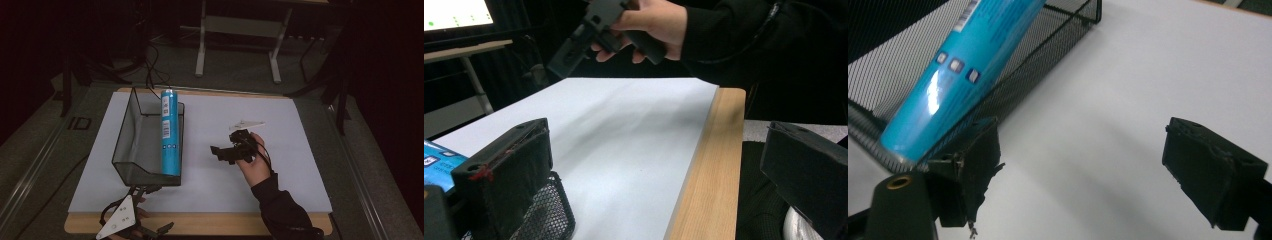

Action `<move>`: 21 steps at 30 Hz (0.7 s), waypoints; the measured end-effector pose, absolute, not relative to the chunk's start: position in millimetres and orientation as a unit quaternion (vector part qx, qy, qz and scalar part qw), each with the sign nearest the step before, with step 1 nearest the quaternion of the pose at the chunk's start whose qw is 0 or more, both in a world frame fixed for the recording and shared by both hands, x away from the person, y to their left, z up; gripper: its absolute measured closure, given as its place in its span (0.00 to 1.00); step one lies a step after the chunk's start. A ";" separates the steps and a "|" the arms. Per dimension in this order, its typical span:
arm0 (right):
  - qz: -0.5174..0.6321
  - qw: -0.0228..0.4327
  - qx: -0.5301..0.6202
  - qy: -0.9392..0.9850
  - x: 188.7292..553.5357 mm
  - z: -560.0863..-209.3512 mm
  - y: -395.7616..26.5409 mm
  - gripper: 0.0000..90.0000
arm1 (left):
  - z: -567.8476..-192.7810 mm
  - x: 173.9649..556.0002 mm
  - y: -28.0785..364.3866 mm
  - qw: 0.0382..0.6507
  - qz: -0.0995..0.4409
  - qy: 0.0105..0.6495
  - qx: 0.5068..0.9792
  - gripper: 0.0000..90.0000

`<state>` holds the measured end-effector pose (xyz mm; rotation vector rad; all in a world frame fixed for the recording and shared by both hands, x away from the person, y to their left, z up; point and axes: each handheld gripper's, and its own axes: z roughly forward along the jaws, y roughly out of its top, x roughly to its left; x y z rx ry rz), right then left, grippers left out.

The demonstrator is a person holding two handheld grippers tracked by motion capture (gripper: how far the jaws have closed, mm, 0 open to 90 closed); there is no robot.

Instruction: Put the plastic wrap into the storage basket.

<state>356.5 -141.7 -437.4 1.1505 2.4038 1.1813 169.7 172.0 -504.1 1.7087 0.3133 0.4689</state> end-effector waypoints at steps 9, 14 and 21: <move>0.412 0.118 0.389 0.815 333.8 -447.4 -174.6 0.16 | -504.3 169.7 171.1 0.621 0.204 0.136 0.744 0.01; 0.407 0.134 0.389 0.815 322.0 -458.3 -190.1 0.16 | -504.3 169.4 170.5 0.620 0.206 0.133 0.745 0.01; 0.401 0.129 0.389 0.819 307.5 -469.6 -209.9 0.16 | -504.9 170.1 169.9 0.619 0.205 0.135 0.746 0.01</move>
